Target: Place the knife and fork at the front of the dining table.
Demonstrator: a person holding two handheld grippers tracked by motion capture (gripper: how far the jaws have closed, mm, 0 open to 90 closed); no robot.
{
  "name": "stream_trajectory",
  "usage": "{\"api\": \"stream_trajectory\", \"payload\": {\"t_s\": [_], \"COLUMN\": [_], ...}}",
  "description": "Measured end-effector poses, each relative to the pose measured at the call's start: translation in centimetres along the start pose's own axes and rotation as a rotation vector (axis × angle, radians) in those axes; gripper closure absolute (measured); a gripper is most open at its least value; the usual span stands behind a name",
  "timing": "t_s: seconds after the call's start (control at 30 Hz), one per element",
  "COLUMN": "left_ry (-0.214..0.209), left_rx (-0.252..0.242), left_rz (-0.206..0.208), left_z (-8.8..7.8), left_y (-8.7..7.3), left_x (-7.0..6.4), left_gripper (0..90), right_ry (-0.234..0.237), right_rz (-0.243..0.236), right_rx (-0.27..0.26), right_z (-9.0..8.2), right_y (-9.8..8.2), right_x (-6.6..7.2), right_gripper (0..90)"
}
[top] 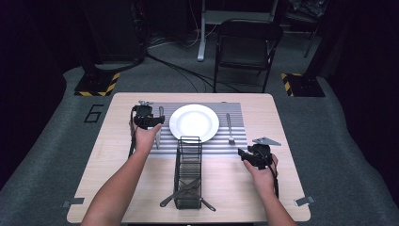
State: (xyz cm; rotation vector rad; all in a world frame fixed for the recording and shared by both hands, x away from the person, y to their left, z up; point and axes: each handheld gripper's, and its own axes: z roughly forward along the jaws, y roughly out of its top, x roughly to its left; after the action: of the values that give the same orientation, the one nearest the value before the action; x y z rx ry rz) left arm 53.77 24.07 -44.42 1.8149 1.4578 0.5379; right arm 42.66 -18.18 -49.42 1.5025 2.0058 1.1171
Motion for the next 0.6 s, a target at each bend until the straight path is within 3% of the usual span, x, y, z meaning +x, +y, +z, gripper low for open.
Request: {"api": "stream_trajectory", "payload": {"t_s": [0.6], "left_ry": [-0.048], "left_rx": [-0.048], "left_rz": [0.041], "left_z": [-5.8], "left_y": [-0.2], "left_x": [0.8], "left_gripper": [43.3], "right_ry": [0.011], "right_rz": [-0.004], "right_rx": [-0.003], "right_z": [-0.1], "right_y": [0.2], "right_x": [0.6], "right_gripper": [49.8]}}
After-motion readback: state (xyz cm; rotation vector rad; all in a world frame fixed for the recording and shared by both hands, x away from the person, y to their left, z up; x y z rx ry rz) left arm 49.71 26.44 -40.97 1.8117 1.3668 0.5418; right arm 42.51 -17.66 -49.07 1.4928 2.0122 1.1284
